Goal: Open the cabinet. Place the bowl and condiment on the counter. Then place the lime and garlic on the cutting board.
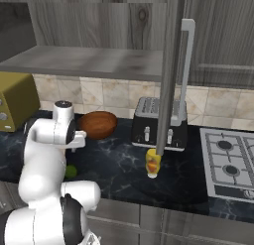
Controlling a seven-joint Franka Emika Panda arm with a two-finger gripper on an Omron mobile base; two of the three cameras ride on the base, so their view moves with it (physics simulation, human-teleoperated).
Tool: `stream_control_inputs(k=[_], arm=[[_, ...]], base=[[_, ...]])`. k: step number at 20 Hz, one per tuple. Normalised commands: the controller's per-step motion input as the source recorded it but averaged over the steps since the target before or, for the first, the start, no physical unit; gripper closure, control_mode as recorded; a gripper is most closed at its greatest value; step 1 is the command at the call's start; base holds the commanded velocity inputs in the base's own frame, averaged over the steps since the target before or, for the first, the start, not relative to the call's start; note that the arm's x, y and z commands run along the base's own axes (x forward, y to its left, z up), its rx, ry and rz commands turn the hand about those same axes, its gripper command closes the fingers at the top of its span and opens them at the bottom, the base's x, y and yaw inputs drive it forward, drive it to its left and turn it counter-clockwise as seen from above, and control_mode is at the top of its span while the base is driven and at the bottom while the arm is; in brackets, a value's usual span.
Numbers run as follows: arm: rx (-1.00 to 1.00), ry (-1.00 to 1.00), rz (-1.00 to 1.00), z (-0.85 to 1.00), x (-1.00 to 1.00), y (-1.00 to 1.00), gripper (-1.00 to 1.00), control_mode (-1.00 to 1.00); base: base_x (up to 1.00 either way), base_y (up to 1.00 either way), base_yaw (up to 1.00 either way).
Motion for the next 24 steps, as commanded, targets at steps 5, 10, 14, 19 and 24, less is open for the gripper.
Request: stream_control_inputs(k=[5,10,14,19,24], arm=[[-0.02,0.0,0.0,-0.17,-0.11,-0.14,-1.0,-1.0],[-0.03,0.0,0.0,-0.1,-0.13,-0.07,-1.0,-1.0],[-0.02,0.0,0.01,-0.06,0.0,0.0,-1.0,-1.0],[-0.02,0.0,0.0,-0.07,0.0,0.0,-1.0,-1.0],[-0.03,0.0,0.0,-0.02,-0.09,0.0,-1.0,-1.0]], base=[[0.0,0.0,0.0],[0.0,0.0,0.0],[0.0,0.0,0.0],[0.0,0.0,0.0],[0.0,0.0,0.0]])
